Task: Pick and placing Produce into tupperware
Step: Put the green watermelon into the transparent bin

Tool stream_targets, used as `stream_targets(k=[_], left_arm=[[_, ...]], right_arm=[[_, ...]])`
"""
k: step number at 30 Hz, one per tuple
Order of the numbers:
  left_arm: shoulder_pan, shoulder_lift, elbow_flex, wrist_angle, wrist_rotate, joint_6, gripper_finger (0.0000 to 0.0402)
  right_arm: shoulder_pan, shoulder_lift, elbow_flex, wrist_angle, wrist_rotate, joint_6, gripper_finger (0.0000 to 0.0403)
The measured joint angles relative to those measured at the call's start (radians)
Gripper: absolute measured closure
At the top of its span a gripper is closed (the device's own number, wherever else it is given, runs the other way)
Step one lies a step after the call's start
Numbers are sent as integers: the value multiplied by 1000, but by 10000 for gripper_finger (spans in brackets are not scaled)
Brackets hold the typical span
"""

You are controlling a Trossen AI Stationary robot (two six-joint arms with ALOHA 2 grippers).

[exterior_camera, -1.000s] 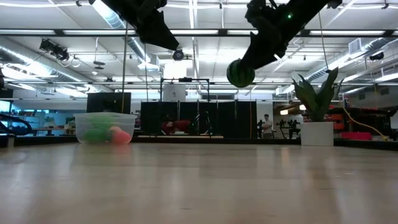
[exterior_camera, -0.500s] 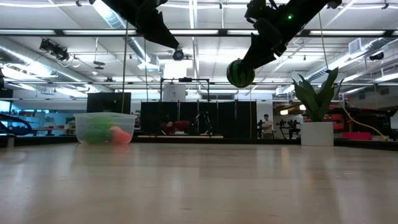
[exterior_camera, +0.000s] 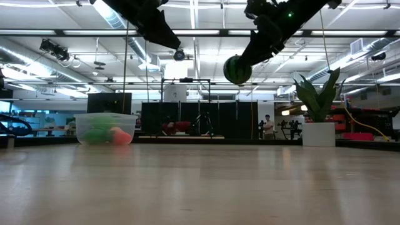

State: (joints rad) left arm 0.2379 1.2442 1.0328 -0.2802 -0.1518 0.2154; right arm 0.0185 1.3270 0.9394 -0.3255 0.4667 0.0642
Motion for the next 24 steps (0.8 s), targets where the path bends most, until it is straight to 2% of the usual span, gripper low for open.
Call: stream_targets(k=[2,6,8,14,24], left_arm=[[0,0,0,0,32,1,142],[-2,0,0,0,200,58,153],[-9,0,0,5,239,76,159],[-47,14,1,63,242,88,170],[-51,17,1,114,242,92,181]], right_arm=[[0,0,0,20,-25,-27,149],[0,0,0,67,-81,-90,145],[0,0,0,91,-95,-128,145],[0,0,0,197,-192,-247,148],[0,0,0,241,-199,-293,157]])
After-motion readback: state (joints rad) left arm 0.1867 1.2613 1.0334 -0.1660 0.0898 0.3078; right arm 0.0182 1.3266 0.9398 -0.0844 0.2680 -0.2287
